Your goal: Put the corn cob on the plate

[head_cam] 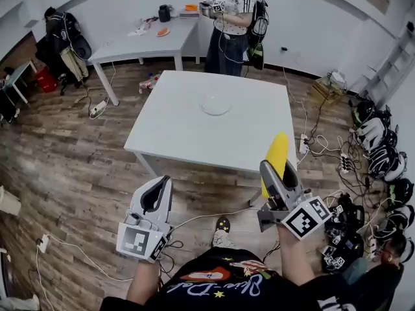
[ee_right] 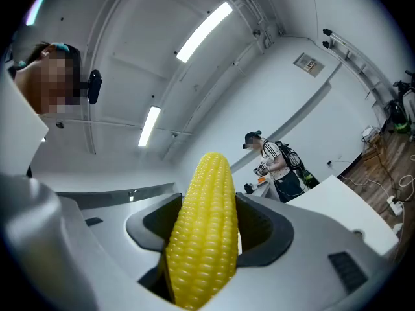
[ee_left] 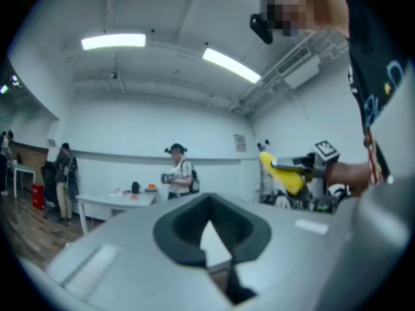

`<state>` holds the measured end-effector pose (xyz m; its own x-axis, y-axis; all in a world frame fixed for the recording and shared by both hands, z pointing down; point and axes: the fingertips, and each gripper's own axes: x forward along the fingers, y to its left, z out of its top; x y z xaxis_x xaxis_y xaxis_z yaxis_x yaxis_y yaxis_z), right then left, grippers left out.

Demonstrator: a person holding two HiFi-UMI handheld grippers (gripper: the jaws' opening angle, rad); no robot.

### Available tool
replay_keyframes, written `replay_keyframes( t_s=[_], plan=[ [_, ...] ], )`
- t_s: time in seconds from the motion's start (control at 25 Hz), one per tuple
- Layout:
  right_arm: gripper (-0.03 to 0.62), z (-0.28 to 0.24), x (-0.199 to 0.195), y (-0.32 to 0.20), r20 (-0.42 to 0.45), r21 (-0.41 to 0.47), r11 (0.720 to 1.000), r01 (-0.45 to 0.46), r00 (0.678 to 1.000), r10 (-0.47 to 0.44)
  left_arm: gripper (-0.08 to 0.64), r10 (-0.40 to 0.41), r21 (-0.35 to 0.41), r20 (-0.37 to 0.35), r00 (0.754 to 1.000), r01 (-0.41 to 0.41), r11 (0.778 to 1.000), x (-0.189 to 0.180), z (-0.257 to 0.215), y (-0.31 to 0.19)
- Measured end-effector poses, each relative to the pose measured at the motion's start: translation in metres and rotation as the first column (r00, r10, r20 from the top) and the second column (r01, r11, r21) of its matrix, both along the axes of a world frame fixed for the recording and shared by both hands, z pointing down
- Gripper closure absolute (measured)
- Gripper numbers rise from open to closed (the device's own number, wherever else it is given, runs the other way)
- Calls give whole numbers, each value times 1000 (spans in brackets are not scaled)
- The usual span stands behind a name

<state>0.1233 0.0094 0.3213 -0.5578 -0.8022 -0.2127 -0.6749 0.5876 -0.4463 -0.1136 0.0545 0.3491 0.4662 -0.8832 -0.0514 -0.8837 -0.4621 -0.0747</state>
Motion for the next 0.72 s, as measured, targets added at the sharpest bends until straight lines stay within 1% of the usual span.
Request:
replay_keyframes(
  t_s=[0.12, 0.24, 0.32, 0.4, 0.56, 0.72],
  plan=[
    [328, -3, 5, -63, -11, 0, 1000, 20, 1000, -20, 561, -12, 8, -2, 1000, 12, 1000, 11, -4, -62],
    [328, 1, 8, -120, -28, -20, 998, 52, 998, -53, 561, -12, 17, -2, 1000, 12, 1000, 25, -10, -120],
    [328, 5, 7, -153, -38, -31, 997, 76, 996, -77, 561, -19, 33, -8, 1000, 19, 999, 32, -14, -151],
    [328, 11, 4, -182, -45, -44, 995, 91, 995, -93, 561, -17, 29, -8, 1000, 18, 999, 36, -12, -176],
    [328, 32, -8, -229, -50, -96, 991, 91, 994, -96, 561, -24, -14, -2, 1000, 24, 1000, 26, 1, -214],
    [328, 42, -31, -282, -95, -110, 991, 77, 992, -88, 561, -24, 2, -13, 1000, 24, 1000, 7, 1, -269]
  ],
)
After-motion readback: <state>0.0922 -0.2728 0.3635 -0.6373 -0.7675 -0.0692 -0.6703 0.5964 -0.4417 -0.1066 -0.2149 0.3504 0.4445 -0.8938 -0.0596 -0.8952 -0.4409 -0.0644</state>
